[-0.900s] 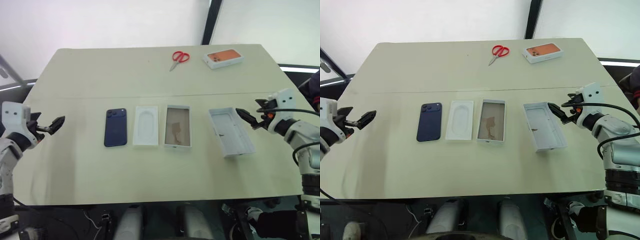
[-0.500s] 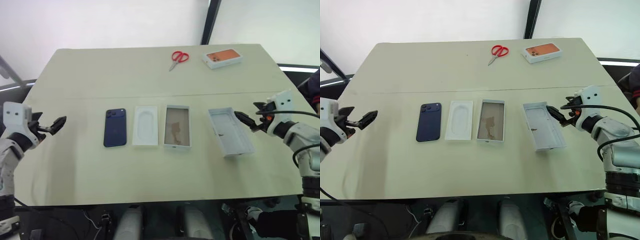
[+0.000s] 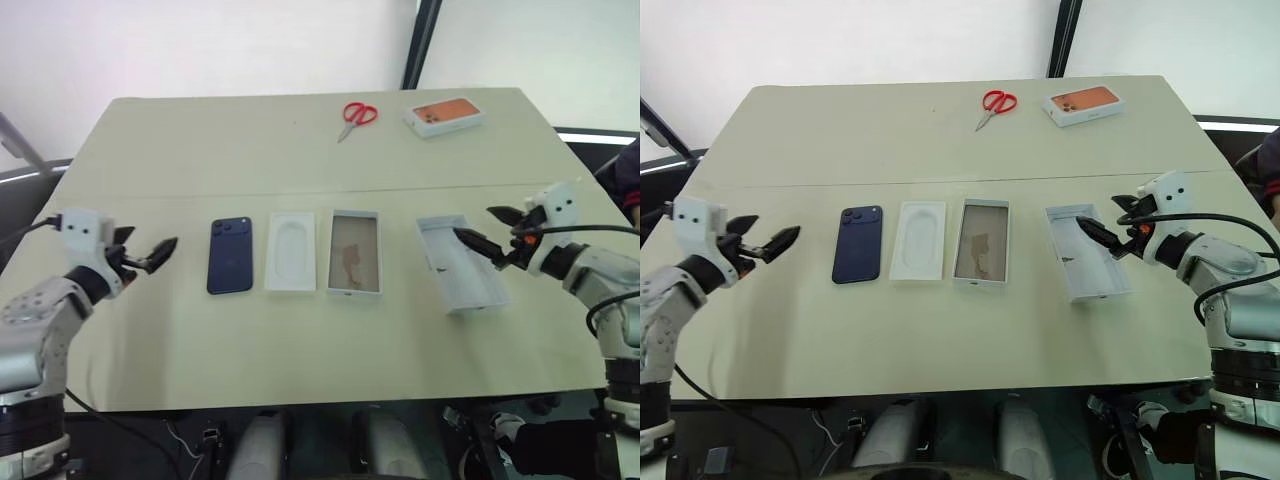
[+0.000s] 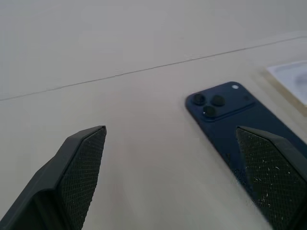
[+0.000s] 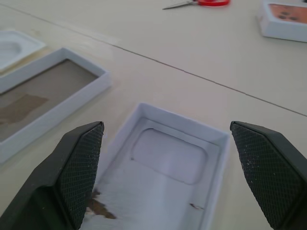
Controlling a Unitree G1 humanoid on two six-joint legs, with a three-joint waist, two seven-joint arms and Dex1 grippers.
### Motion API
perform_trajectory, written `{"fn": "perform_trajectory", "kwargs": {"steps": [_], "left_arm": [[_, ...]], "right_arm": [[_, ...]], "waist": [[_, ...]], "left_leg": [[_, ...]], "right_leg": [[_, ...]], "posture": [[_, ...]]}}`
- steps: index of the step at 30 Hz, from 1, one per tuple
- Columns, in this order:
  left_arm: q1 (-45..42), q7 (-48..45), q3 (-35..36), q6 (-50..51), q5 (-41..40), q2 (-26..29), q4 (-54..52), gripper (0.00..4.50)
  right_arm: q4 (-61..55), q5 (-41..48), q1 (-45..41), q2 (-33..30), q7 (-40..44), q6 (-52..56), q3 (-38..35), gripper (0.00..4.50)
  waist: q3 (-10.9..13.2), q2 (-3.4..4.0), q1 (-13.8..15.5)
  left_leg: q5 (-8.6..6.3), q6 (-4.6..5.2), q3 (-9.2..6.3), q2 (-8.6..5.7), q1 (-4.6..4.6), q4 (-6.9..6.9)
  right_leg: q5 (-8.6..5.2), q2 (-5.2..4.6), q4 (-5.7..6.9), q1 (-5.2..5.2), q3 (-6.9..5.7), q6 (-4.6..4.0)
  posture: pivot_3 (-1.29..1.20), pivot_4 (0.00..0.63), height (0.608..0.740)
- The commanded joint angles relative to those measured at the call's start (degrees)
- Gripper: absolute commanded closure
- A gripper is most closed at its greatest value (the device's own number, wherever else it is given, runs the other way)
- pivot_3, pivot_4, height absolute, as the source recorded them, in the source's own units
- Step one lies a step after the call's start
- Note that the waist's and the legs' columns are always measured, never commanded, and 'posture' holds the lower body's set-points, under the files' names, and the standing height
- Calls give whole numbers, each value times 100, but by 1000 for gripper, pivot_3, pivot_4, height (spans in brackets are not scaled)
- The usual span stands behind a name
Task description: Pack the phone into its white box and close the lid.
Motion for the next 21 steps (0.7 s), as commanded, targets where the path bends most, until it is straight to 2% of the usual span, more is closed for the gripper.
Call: {"fn": "perform_trajectory", "kwargs": {"steps": [1,5,10,14,17,21], "left_arm": [[86,2,-277,497,-325,14,-753,0],[-117,106,-564,920,-587,-87,-1127,0],[-783,779,-720,1576,-826,-614,-1089,0],[-1562,1884,-948,2872,-822,-1316,-1028,0],[-2116,2295,-837,3817,-913,-1769,-703,0],[-2530,2493,-842,4603,-805,-2007,-438,0]], "right_arm": [[-540,128,-164,106,83,80,263,95],[-1005,263,-217,296,56,271,472,95],[-1386,329,-170,475,-1,410,705,95],[-1669,339,-107,526,-23,496,877,95],[-1990,469,-80,471,40,619,937,95],[-2206,576,-31,459,26,736,936,95]], "waist": [[0,0,-4],[0,0,17],[-1,-2,56],[0,-4,44],[1,-5,29],[1,-5,-9]], "left_leg": [[0,0,0,0,0,0],[0,0,-1,-1,0,2],[0,1,-11,-5,-3,17],[-2,4,-10,-9,-4,21],[-2,4,-10,-10,-5,23],[-3,5,-9,-13,-3,22]], "right_leg": [[0,0,1,0,1,0],[0,0,1,0,1,0],[0,0,0,9,-7,0],[0,0,1,9,-6,2],[0,3,5,7,-7,2],[0,11,6,5,-6,3]], "posture": [[0,150,740],[0,150,740],[0,150,740],[0,150,740],[0,150,740],[0,150,740]]}}
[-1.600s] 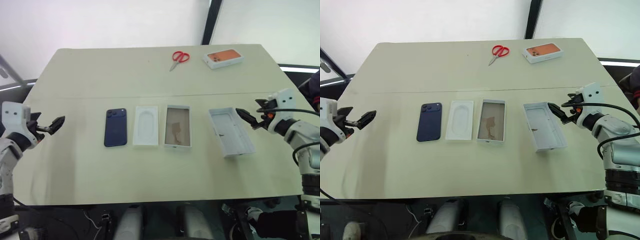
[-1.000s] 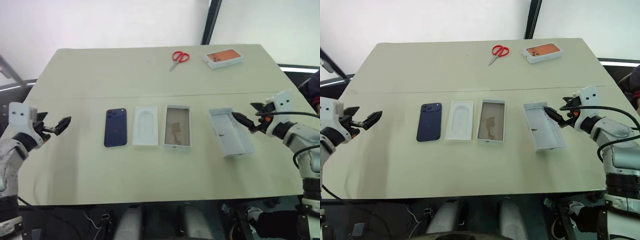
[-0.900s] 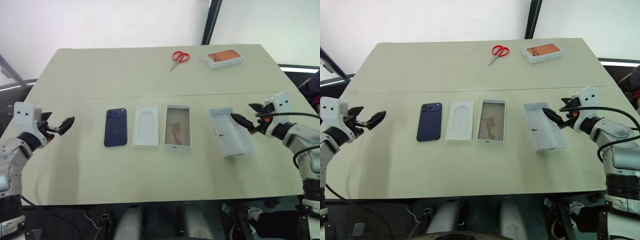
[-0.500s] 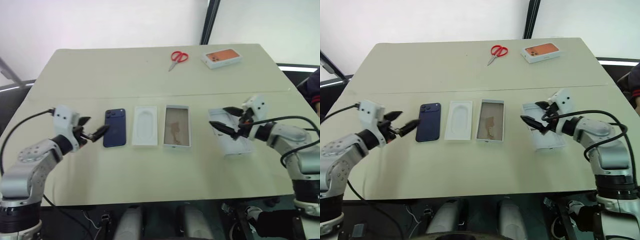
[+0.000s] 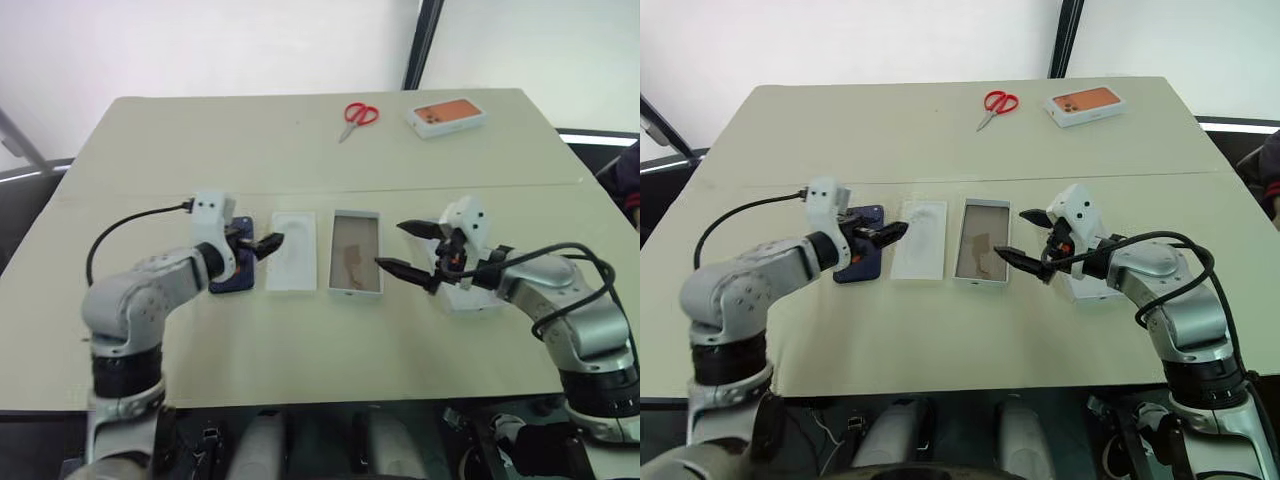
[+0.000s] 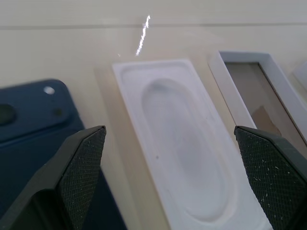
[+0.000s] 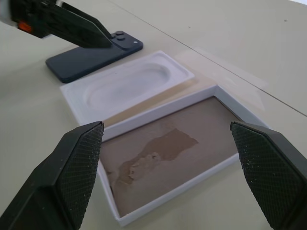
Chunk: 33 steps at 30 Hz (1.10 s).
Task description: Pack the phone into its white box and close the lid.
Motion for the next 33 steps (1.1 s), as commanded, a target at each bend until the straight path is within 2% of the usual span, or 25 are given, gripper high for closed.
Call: {"fn": "perform_trajectory", "kwargs": {"steps": [1,5,13,18,21,28,33], "left_arm": [[-282,202,125,560,88,-131,157,0],[-507,254,157,977,226,-306,482,0],[-695,303,179,1107,479,-557,660,0],[-864,313,328,1226,593,-942,905,0],[-875,375,502,1266,745,-1033,995,890],[-968,405,829,1292,974,-1124,1027,4326],[-1069,346,1078,1249,1042,-1093,1046,4425]], "right_arm": [[-299,126,10,-39,-11,36,-63,95],[-339,109,51,-59,-12,62,-65,95],[-406,137,105,-104,-2,101,-118,95],[-480,159,85,-73,-55,132,-69,95],[-532,157,108,-41,-98,113,-18,0],[-594,209,120,-35,-147,126,22,0],[-650,268,91,-39,-160,154,55,0]], "waist": [[0,0,8],[0,0,28],[0,0,33],[0,0,52],[0,0,47],[0,-1,43],[0,-2,29]], "left_leg": [[0,0,0,1,1,0],[1,-1,0,0,0,1],[2,-4,0,1,-1,1],[2,-4,-1,-2,-1,1],[2,-4,-1,-3,-1,2],[2,-4,-1,-3,-1,2],[4,-7,-1,-3,-1,2]], "right_leg": [[0,1,1,0,0,0],[0,-3,1,0,0,0],[0,-5,0,0,1,0],[0,-9,-2,3,0,0],[0,-10,-3,3,0,0],[0,-9,-2,2,0,0],[0,-8,-2,1,0,0]], "posture": [[0,150,740],[0,150,740],[0,150,740],[0,150,740],[0,150,740],[0,150,740],[0,150,740]]}}
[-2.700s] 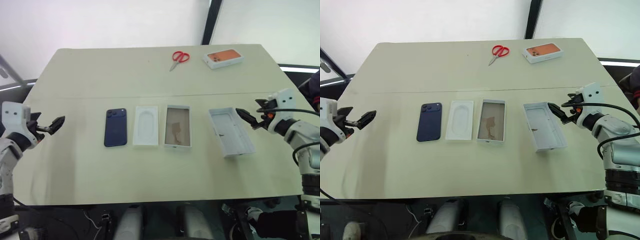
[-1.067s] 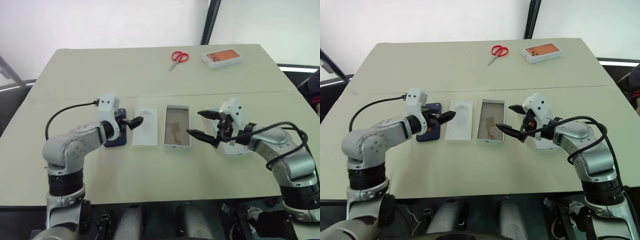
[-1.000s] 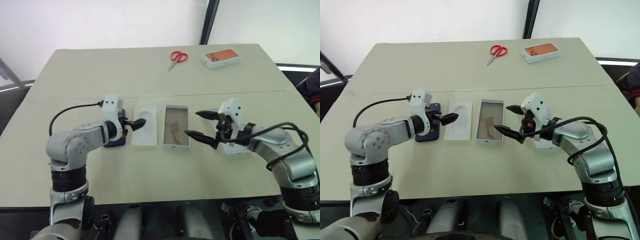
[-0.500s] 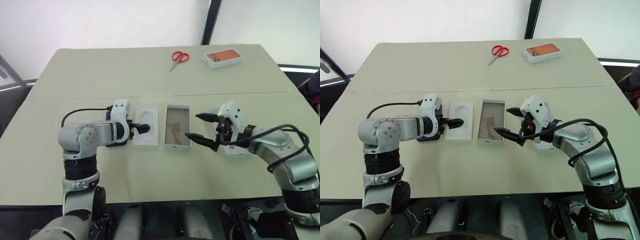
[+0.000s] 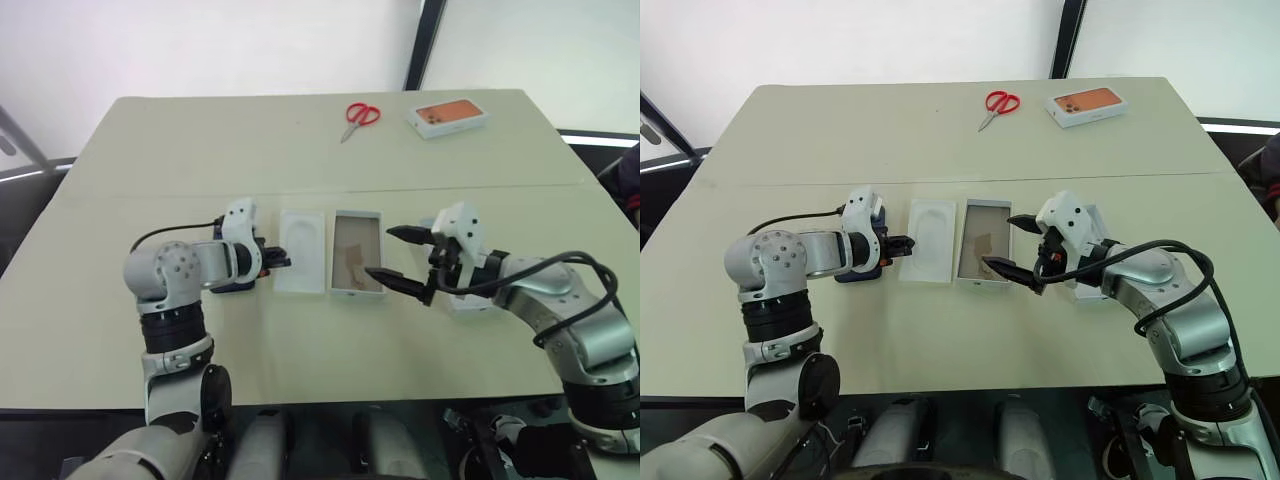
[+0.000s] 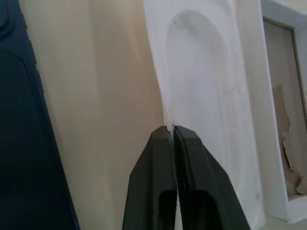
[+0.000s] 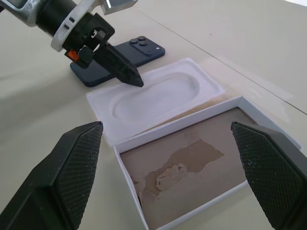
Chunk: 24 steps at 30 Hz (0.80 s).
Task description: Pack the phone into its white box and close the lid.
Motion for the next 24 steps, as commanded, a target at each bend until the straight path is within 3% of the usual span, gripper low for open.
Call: {"fn": "perform_trajectory", "kwargs": {"steps": [1,3,8,11,14,19,24], "left_arm": [[-158,-17,297,-41,63,62,-70,4425],[-195,-42,486,-30,49,70,-143,4425],[-481,-241,1812,53,-432,-16,-187,4425],[-494,-424,1706,53,-1070,-17,-264,4425],[-751,-228,1619,53,-1556,-391,-171,4425],[-857,347,1076,53,-1448,-981,153,4425],[-909,603,538,53,-1031,-1146,476,4425]], "right_arm": [[-299,119,-46,-2,-10,-2,-56,0],[-354,148,-30,-20,-14,24,-72,0],[-484,39,-90,-164,50,26,79,0],[-458,-39,-134,-175,66,-32,204,0],[-377,-157,-116,-193,96,-123,290,0],[-174,-317,-4,-338,103,-258,95,0],[-102,-376,161,-518,112,-339,-123,0]], "waist": [[0,0,-6],[0,0,-10],[2,-3,-3],[3,-5,10],[7,-13,79],[9,-17,123],[10,-18,100]], "left_leg": [[3,-5,0,0,0,0],[14,-24,0,1,0,-1],[13,-24,0,1,-3,-1],[14,-25,0,1,-3,-1],[15,-27,-3,1,-4,4],[15,-28,0,-3,-4,7],[15,-27,2,-11,-4,5]], "right_leg": [[0,1,0,0,0,0],[0,3,1,-2,0,0],[0,2,0,-3,-1,0],[0,0,0,-2,-1,0],[0,-5,-2,2,-4,0],[0,-6,-4,3,-1,1],[1,-2,-2,-1,0,1]], "posture": [[0,150,740],[0,150,740],[0,150,740],[0,150,740],[0,150,740],[0,150,740],[0,150,740]]}}
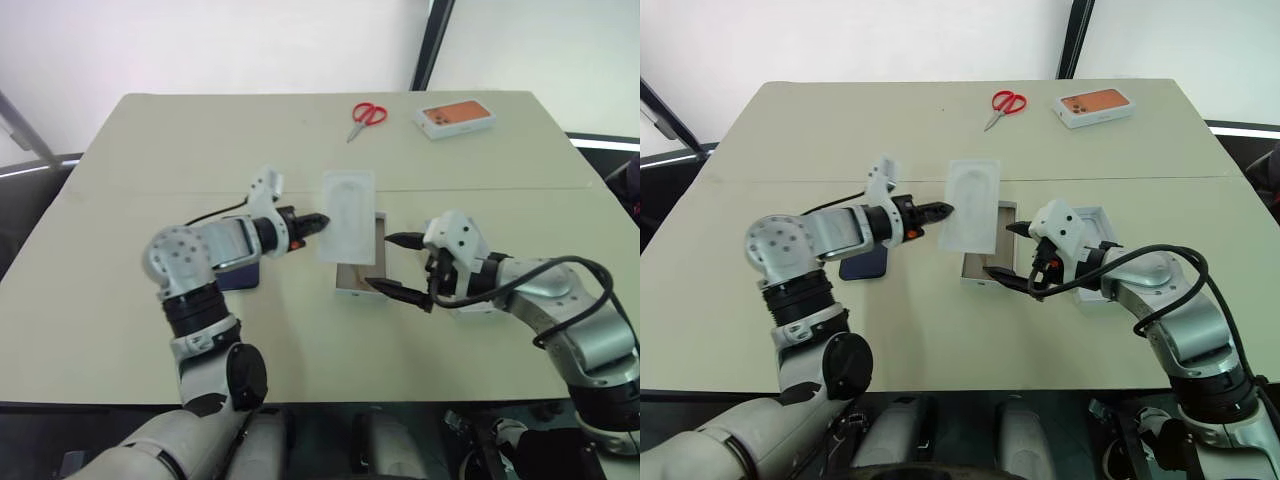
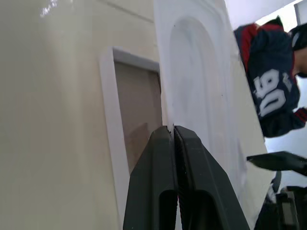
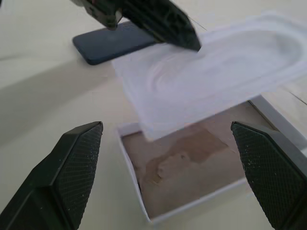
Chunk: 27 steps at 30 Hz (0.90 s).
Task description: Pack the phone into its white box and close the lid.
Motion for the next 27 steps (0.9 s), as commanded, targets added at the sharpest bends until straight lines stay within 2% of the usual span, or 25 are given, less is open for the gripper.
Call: {"fn": "perform_trajectory", "kwargs": {"steps": [1,12,15,18,22,27], "left_arm": [[-192,92,-274,48,193,-56,85,4425],[-265,31,-851,32,666,-157,301,4425],[-247,-14,-878,44,697,-201,253,3586],[-235,-29,-767,47,689,-191,176,2132],[-129,-219,-483,48,375,140,-98,224],[139,-562,-435,36,222,818,-517,224]], "right_arm": [[-75,-39,72,-124,4,-146,-289,0],[-246,-15,313,-101,-119,-113,-387,0],[-239,-18,302,-91,-127,-113,-368,0],[-216,-21,243,-85,-114,-115,-329,0],[-222,-23,139,-74,-85,-116,-257,0],[-287,-30,-20,-43,-82,-86,-103,0]], "waist": [[0,0,-8],[0,0,11],[0,0,13],[0,0,11],[0,0,-10],[0,1,-34]], "left_leg": [[0,0,0,0,0,0],[1,-2,0,0,0,-1],[2,-3,0,0,0,-1],[1,-3,0,0,0,-1],[2,-3,0,1,0,-1],[4,-7,-2,5,2,-3]], "right_leg": [[0,1,1,-1,0,0],[0,2,0,0,0,0],[0,2,0,0,0,0],[0,2,0,0,0,0],[0,3,0,-1,0,0],[0,5,2,-1,0,0]], "posture": [[0,150,740],[0,150,740],[0,150,740],[0,150,740],[0,150,740],[0,150,740]]}}
